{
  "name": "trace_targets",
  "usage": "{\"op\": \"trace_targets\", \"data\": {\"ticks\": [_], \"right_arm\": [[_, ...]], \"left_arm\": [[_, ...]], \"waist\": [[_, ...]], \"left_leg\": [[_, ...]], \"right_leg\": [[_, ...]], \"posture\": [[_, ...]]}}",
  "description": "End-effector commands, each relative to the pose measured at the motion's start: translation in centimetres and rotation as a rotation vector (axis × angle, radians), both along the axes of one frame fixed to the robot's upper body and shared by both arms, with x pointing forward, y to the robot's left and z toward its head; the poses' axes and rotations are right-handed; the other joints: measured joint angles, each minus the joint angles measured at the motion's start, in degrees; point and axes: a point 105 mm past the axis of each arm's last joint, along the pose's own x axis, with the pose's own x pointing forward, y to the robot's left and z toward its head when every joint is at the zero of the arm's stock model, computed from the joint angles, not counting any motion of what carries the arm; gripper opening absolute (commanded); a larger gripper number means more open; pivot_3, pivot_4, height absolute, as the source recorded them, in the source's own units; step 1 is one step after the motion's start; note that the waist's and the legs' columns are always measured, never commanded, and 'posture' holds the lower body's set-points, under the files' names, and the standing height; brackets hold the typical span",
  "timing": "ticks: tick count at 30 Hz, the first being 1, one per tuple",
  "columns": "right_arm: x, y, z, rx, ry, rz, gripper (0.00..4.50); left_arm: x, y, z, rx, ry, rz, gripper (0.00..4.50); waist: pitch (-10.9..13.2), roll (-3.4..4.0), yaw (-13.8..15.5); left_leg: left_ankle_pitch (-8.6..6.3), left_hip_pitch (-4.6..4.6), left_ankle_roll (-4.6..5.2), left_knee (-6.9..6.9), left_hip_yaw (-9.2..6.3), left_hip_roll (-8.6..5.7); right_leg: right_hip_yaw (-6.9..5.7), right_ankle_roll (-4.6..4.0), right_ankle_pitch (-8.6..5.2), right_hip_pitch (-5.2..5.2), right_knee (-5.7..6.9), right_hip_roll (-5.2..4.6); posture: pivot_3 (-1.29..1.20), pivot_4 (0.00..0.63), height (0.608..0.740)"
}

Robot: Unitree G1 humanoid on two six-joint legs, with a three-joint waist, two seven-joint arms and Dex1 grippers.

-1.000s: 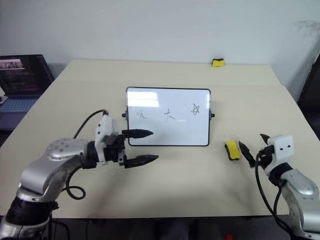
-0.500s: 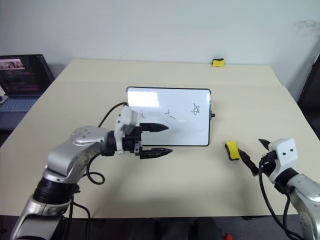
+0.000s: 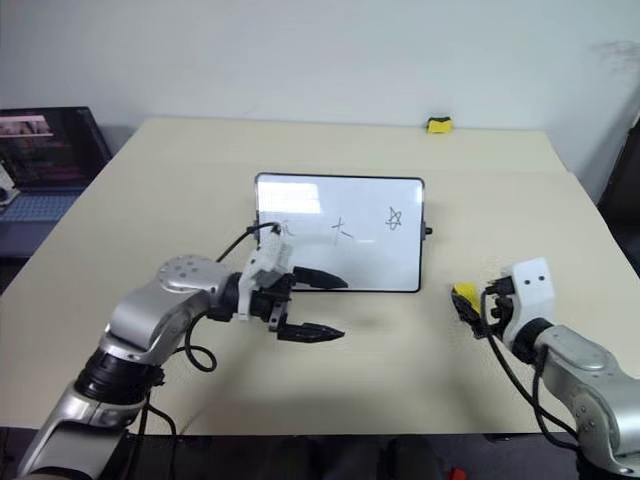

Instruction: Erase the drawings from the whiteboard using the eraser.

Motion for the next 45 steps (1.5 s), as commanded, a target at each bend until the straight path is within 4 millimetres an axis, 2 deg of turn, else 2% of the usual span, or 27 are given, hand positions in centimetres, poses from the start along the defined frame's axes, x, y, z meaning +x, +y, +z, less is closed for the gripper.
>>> {"op": "trace_targets", "data": {"ticks": [1,9,21,24,31,32,38,41,45], "right_arm": [[0.7,0.5,-0.3,-0.025,-0.003,-0.036,4.48],[2.5,-1.0,-1.7,-0.023,-0.003,-0.151,4.48],[3.7,-1.3,-2.8,-0.004,0.005,-0.174,4.48],[3.7,-1.4,-3.1,-0.007,0.012,-0.176,3.86],[3.9,-1.3,-3.3,-0.001,0.013,-0.172,1.37],[3.9,-1.3,-3.2,-0.001,0.013,-0.171,1.22],[4.0,-1.3,-3.2,0.002,0.012,-0.160,1.22],[3.8,-1.2,-3.1,-0.007,0.004,-0.145,1.22],[3.3,-1.6,-2.9,-0.048,-0.023,-0.113,1.22]], "left_arm": [[0.2,-0.8,1.0,-0.015,-0.057,-0.024,4.50],[0.1,-0.9,0.9,-0.019,-0.062,-0.026,4.50],[0.1,-0.8,0.9,-0.020,-0.067,-0.008,4.50],[0.1,-0.8,0.9,-0.020,-0.068,-0.003,4.50],[-0.1,-0.6,0.8,-0.018,-0.066,0.008,4.50],[-0.1,-0.6,0.8,-0.018,-0.065,0.010,4.50],[-0.2,0.1,0.7,-0.019,-0.056,0.054,4.50],[-0.4,1.0,0.8,-0.028,-0.047,0.104,4.50],[-0.6,2.9,0.8,-0.050,-0.049,0.257,4.50]], "waist": [[0.0,0.00,0.0],[0.0,0.00,-0.1],[0.0,0.00,-0.2],[0.0,0.00,-0.2],[0.0,0.00,-0.2],[0.0,0.00,-0.2],[0.0,0.01,-0.2],[0.0,0.01,-0.2],[0.0,0.02,-0.2]], "left_leg": [[0.00,-0.08,0.00,0.04,-0.02,0.00],[0.00,-0.21,0.01,0.09,-0.05,0.00],[0.01,-0.19,0.02,0.10,-0.04,0.00],[0.01,-0.19,0.02,0.10,-0.05,0.00],[0.01,-0.19,0.02,0.11,-0.04,0.00],[0.01,-0.19,0.02,0.11,-0.04,0.00],[0.01,-0.16,0.02,0.11,-0.05,0.01],[0.01,-0.16,0.02,0.10,-0.03,0.01],[0.01,-0.15,0.02,0.10,-0.03,0.02]], "right_leg": [[-0.02,0.00,0.00,-0.04,0.00,0.00],[-0.06,0.00,0.01,-0.14,0.03,0.00],[-0.05,-0.07,0.05,-0.14,0.07,0.01],[-0.05,-0.08,0.05,-0.14,0.07,0.00],[-0.04,-0.08,0.05,-0.14,0.08,0.00],[-0.04,-0.09,0.06,-0.14,0.08,0.01],[-0.03,-0.10,0.06,-0.14,0.11,0.01],[-0.01,-0.10,0.06,-0.14,0.10,0.01],[-0.02,-0.10,0.07,-0.14,0.10,0.00]], "posture": [[0.00,0.150,0.740],[0.00,0.150,0.740],[0.00,0.150,0.740],[0.00,0.150,0.740],[0.00,0.150,0.740],[0.00,0.150,0.740],[0.00,0.150,0.740],[0.00,0.150,0.740],[0.00,0.150,0.740]]}}
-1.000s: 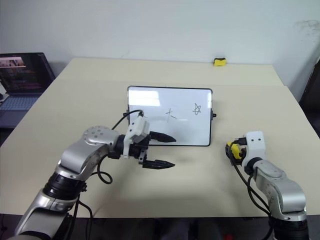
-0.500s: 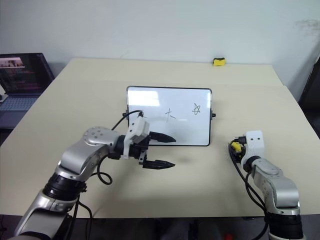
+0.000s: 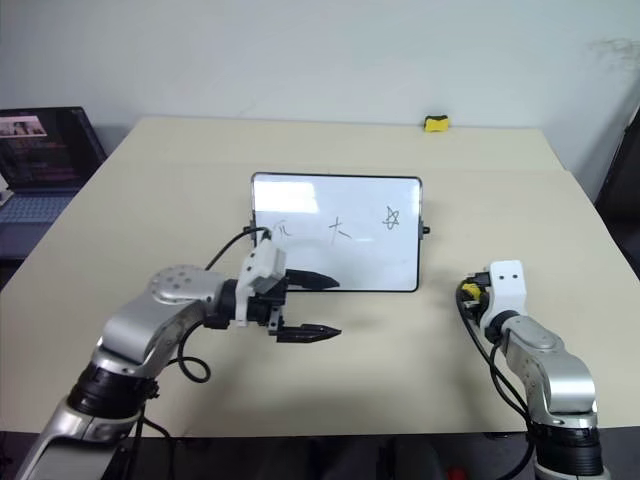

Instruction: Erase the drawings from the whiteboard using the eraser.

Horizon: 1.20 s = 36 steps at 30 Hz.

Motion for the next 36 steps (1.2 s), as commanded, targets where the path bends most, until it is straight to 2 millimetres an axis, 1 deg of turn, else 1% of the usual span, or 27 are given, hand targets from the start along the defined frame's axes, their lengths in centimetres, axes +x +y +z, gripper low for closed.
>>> {"op": "trace_targets", "data": {"ticks": [1,4,5,8,9,11,18,21,23,24,26,27,29,31,34,36], "right_arm": [[-0.2,-0.3,1.4,-0.064,-0.083,0.034,1.22],[-0.2,-0.2,1.7,-0.102,-0.140,0.057,1.22],[-0.1,0.3,2.1,-0.112,-0.176,0.086,1.22],[-0.1,2.9,3.5,-0.139,-0.292,0.249,1.21],[-0.2,3.8,3.8,-0.124,-0.306,0.295,1.21],[0.1,4.7,4.5,-0.093,-0.335,0.337,1.21],[2.4,7.6,9.2,-0.040,-0.491,0.441,1.21],[3.3,8.4,10.4,-0.030,-0.525,0.466,1.21],[4.3,9.4,11.0,-0.023,-0.551,0.485,1.21],[4.9,10.0,11.4,-0.015,-0.565,0.486,1.21],[5.7,10.6,11.8,0.002,-0.586,0.477,1.21],[6.2,10.9,12.1,0.022,-0.598,0.463,1.21],[6.8,11.6,12.1,0.026,-0.610,0.464,1.21],[7.3,12.2,12.0,0.011,-0.622,0.473,1.20],[8.0,12.4,11.7,-0.019,-0.632,0.471,1.20],[8.5,12.1,11.5,-0.028,-0.639,0.443,1.20]], "left_arm": [[-0.3,1.2,1.5,-0.043,-0.058,0.126,4.50],[-0.4,1.9,1.7,-0.079,-0.068,0.247,4.50],[-0.3,2.1,1.7,-0.083,-0.075,0.285,4.50],[-0.1,2.8,1.7,-0.085,-0.096,0.377,4.50],[0.0,3.0,1.7,-0.084,-0.106,0.399,4.50],[0.2,3.2,1.9,-0.092,-0.123,0.433,4.50],[0.4,3.1,3.1,-0.124,-0.168,0.475,4.50],[0.4,2.7,3.6,-0.142,-0.173,0.464,4.50],[0.5,2.5,4.1,-0.159,-0.182,0.456,4.50],[0.9,2.5,4.5,-0.172,-0.194,0.468,4.50],[1.7,2.5,5.0,-0.193,-0.210,0.495,4.50],[2.0,2.4,5.6,-0.219,-0.216,0.500,4.50],[2.5,2.1,6.2,-0.231,-0.227,0.495,4.50],[2.7,2.0,6.4,-0.221,-0.238,0.484,4.50],[2.9,1.6,6.9,-0.232,-0.244,0.464,4.50],[2.7,1.4,6.8,-0.232,-0.228,0.444,4.50]], "waist": [[0.0,0.00,0.0],[0.0,0.00,0.0],[0.0,0.00,0.0],[0.0,0.00,0.0],[0.0,0.00,0.0],[0.0,0.00,0.0],[0.0,-0.01,0.0],[0.0,-0.01,0.0],[0.0,-0.01,0.0],[0.0,-0.01,0.0],[0.0,-0.01,0.0],[0.0,-0.01,0.0],[0.0,-0.01,0.1],[0.0,-0.01,0.0],[0.0,-0.01,0.0],[0.0,-0.01,0.0]], "left_leg": [[0.00,0.00,0.00,0.00,0.00,0.00],[0.00,0.01,0.00,0.01,0.00,0.00],[0.00,0.01,0.00,0.01,0.00,0.00],[0.00,0.06,0.00,0.02,-0.01,0.00],[0.00,0.10,0.00,0.02,-0.01,0.00],[0.00,0.14,0.00,0.02,-0.02,0.00],[0.00,0.20,-0.01,0.04,0.02,0.00],[0.00,0.19,-0.01,0.03,0.02,0.00],[0.00,0.18,-0.01,0.04,0.03,0.00],[0.00,0.18,-0.01,0.04,0.04,0.00],[0.00,0.18,-0.01,0.06,0.04,0.00],[0.01,0.19,-0.01,0.05,0.03,0.00],[0.01,0.18,-0.01,0.05,0.01,0.00],[0.01,0.17,-0.01,0.05,0.04,0.00],[0.01,0.16,-0.02,0.04,0.09,0.00],[0.01,0.15,-0.02,0.03,0.09,0.00]], "right_leg": [[0.00,0.01,0.00,0.00,-0.01,0.00],[0.01,0.03,-0.02,0.01,-0.01,-0.01],[0.02,0.05,-0.03,0.01,0.00,-0.01],[0.02,0.09,-0.05,0.02,0.05,-0.01],[0.03,0.09,-0.05,0.03,0.06,0.00],[0.02,0.09,-0.05,0.06,0.08,0.00],[0.07,-0.05,0.05,0.08,0.11,0.00],[0.06,-0.18,0.13,0.08,0.09,0.00],[0.07,-0.19,0.13,0.08,0.08,0.00],[0.08,-0.19,0.13,0.08,0.09,0.00],[0.07,-0.20,0.14,0.08,0.11,0.00],[0.06,-0.20,0.14,0.08,0.12,0.00],[0.04,-0.20,0.14,0.08,0.13,0.00],[0.06,-0.20,0.14,0.08,0.11,0.00],[0.09,-0.20,0.15,0.07,0.09,-0.03],[0.08,-0.20,0.15,0.06,0.10,-0.03]], "posture": [[0.00,0.150,0.740],[0.00,0.150,0.740],[0.00,0.150,0.740],[0.00,0.150,0.740],[0.00,0.150,0.740],[0.00,0.150,0.740],[0.00,0.150,0.740],[0.00,0.150,0.740],[0.00,0.150,0.740],[0.00,0.150,0.740],[0.00,0.150,0.740],[0.00,0.150,0.740],[0.00,0.150,0.740],[0.00,0.150,0.740],[0.00,0.150,0.740],[0.00,0.150,0.740]]}}
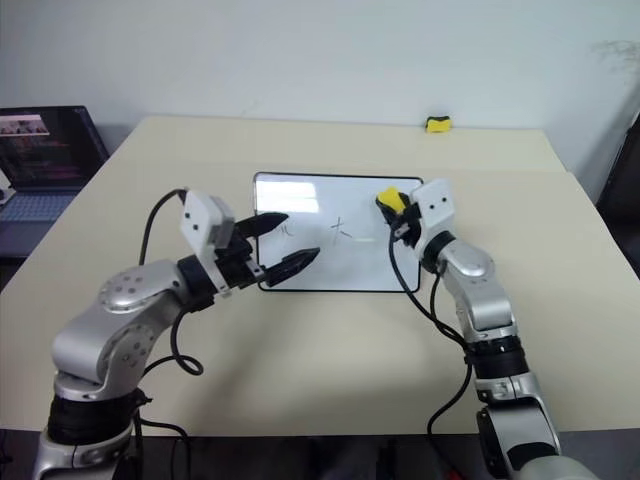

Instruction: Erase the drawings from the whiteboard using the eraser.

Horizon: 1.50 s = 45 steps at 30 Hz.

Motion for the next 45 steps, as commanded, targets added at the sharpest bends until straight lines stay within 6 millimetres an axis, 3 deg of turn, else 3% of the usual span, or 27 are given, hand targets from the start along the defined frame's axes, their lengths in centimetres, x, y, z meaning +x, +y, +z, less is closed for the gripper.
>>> {"op": "trace_targets", "data": {"ticks": [1,7,16,20,24,31,34,36,39,45], "right_arm": [[0.7,-0.4,1.5,0.008,-0.088,-0.043,1.20],[1.7,-1.3,0.5,-0.005,-0.103,-0.103,1.20],[0.5,-0.4,-7.4,-0.236,0.133,-0.018,1.20],[-0.6,-0.3,-9.2,-0.314,0.194,0.021,1.20],[-1.3,0.3,-8.6,-0.298,0.186,0.072,1.20],[-0.3,0.4,-1.2,-0.141,-0.064,0.015,1.20],[0.7,-0.2,0.7,-0.098,-0.114,-0.065,1.20],[1.3,-0.6,0.3,-0.124,-0.104,-0.100,1.20],[1.7,-1.1,-1.7,-0.191,-0.031,-0.123,1.20],[0.3,-1.3,-6.2,-0.331,0.131,-0.058,1.20]], "left_arm": [[-0.8,-0.7,0.7,0.002,-0.020,-0.061,4.50],[-1.4,-0.7,-0.4,0.026,0.031,-0.082,4.50],[-1.6,-0.9,-0.6,0.025,0.034,-0.097,4.50],[-1.8,-1.0,-0.7,0.022,0.036,-0.100,4.50],[-1.8,-1.0,-0.8,0.021,0.039,-0.100,4.50],[-1.9,-1.0,-0.9,0.019,0.045,-0.101,4.50],[-2.0,-1.1,-1.0,0.017,0.048,-0.106,4.50],[-2.1,-1.2,-1.1,0.016,0.049,-0.107,4.50],[-2.1,-1.1,-1.1,0.015,0.048,-0.105,4.50],[-2.2,-1.0,-1.1,0.015,0.046,-0.095,4.50]], "waist": [[0.0,0.00,0.0],[0.0,0.00,0.0],[-0.1,-0.09,-0.2],[-0.2,-0.26,-0.3],[-0.2,-0.27,-0.4],[-0.1,-0.27,-0.4],[-0.1,-0.27,-0.4],[-0.1,-0.28,-0.4],[-0.1,-0.28,-0.4],[-0.2,-0.39,-0.4]], "left_leg": [[0.00,0.00,0.00,-0.01,0.00,0.00],[0.00,0.02,-0.01,-0.01,0.00,0.01],[0.00,0.45,0.00,0.01,0.04,0.02],[0.00,0.80,-0.01,0.01,0.06,0.01],[0.01,1.52,0.00,-0.04,0.09,0.02],[0.06,1.29,0.05,-0.05,0.11,0.02],[0.06,0.76,0.04,-0.05,0.24,0.02],[0.07,0.63,0.04,-0.05,0.22,0.02],[0.04,0.53,0.03,-0.09,0.22,0.02],[-0.01,0.58,0.03,-0.08,0.18,0.01]], "right_leg": [[0.00,0.00,0.00,-0.01,0.00,0.00],[0.02,0.00,0.00,0.00,0.02,0.00],[0.10,-0.01,0.00,0.28,0.15,0.00],[0.37,0.00,-0.02,0.38,0.47,0.00],[0.58,0.19,-0.19,0.89,0.55,0.03],[0.97,0.17,-0.15,0.52,0.64,0.27],[1.15,0.02,-0.05,-0.08,0.72,0.28],[1.14,-0.09,0.01,-0.16,0.68,0.28],[1.14,-0.05,-0.01,-0.15,0.50,0.28],[1.14,-0.02,-0.03,-0.05,0.43,0.28]], "posture": [[0.00,0.150,0.740],[0.00,0.150,0.740],[0.00,0.150,0.740],[0.00,0.150,0.740],[0.00,0.150,0.740],[0.00,0.150,0.740],[0.00,0.150,0.740],[0.00,0.150,0.740],[0.00,0.150,0.740],[0.00,0.150,0.740]]}}
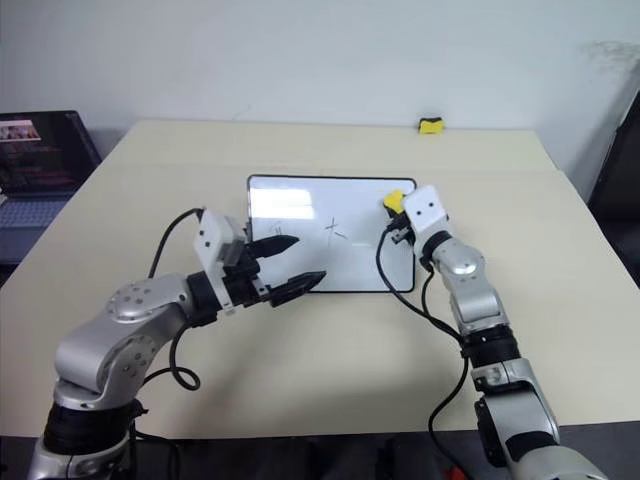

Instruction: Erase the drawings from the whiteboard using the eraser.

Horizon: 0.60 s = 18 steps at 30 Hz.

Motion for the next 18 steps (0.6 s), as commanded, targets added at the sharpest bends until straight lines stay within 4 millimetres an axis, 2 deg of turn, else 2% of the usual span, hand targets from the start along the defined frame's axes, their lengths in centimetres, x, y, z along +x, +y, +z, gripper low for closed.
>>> {"op": "trace_targets", "data": {"ticks": [1,5,9,14,18], "right_arm": [[-0.8,-0.8,-4.7,-0.091,0.199,-0.006,1.20],[-1.7,-0.8,-6.5,-0.101,0.302,0.016,1.20],[-2.4,0.0,-6.7,-0.089,0.339,0.056,1.20],[-2.6,1.0,-5.0,-0.062,0.287,0.100,1.20],[-2.9,2.1,-1.8,0.068,0.202,0.176,1.20]], "left_arm": [[-0.7,-0.4,1.2,-0.009,-0.057,-0.022,4.50],[-0.6,-0.5,1.3,-0.008,-0.058,-0.023,4.50],[-0.6,-0.4,1.3,-0.007,-0.060,-0.022,4.50],[-0.7,-0.3,1.2,-0.006,-0.057,-0.015,4.50],[-0.7,0.2,1.0,-0.003,-0.052,0.008,4.50]], "waist": [[0.0,0.00,0.0],[0.0,-0.02,-0.1],[0.0,-0.02,-0.1],[0.0,-0.03,-0.4],[0.1,-0.04,-1.0]], "left_leg": [[0.00,0.02,0.00,0.00,0.00,0.00],[0.01,0.27,0.01,0.00,0.00,0.02],[0.01,0.83,0.02,0.00,0.00,0.05],[0.02,0.78,0.01,-0.01,-0.06,0.05],[0.02,0.69,0.01,-0.09,-0.05,0.05]], "right_leg": [[0.01,0.00,0.00,0.00,0.03,0.00],[0.09,0.22,-0.13,0.14,0.10,0.07],[0.14,0.19,-0.14,0.61,0.13,0.11],[0.22,0.19,-0.13,0.56,0.13,0.21],[0.24,0.20,-0.13,0.48,0.08,0.21]], "posture": [[0.00,0.150,0.740],[0.00,0.150,0.740],[0.00,0.150,0.740],[0.00,0.150,0.740],[0.00,0.150,0.740]]}}
